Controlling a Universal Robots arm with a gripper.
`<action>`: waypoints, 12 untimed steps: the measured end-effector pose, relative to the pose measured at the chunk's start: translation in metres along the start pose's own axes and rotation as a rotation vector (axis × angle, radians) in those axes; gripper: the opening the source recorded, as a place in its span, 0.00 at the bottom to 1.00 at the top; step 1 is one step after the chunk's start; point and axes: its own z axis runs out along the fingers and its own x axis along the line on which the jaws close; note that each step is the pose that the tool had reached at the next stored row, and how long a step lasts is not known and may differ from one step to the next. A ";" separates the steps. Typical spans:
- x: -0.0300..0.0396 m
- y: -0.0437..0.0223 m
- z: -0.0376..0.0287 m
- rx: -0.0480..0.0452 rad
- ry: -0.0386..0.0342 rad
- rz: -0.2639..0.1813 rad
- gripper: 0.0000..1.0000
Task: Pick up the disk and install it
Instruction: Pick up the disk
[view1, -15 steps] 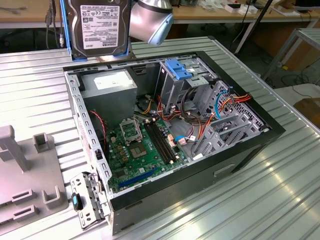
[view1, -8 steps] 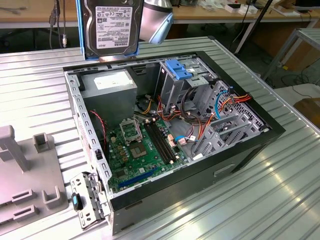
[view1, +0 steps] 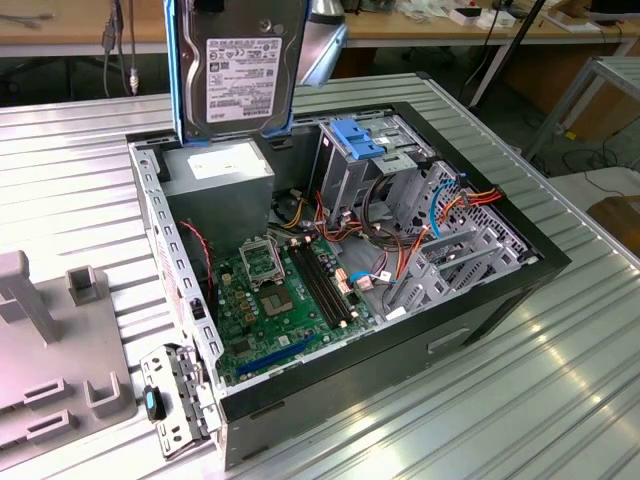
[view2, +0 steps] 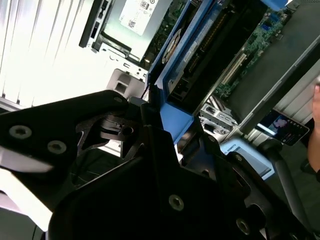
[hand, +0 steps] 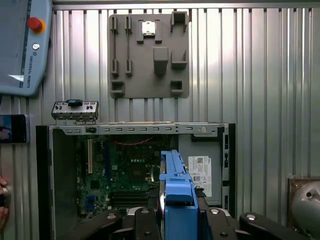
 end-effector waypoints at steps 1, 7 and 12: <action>0.0062 -0.0003 0.0008 0.0001 -0.0001 0.000 0.37; 0.0240 -0.0057 0.0048 -0.0005 0.0001 0.000 0.37; 0.0239 -0.0282 0.0086 -0.0031 0.0001 0.000 0.37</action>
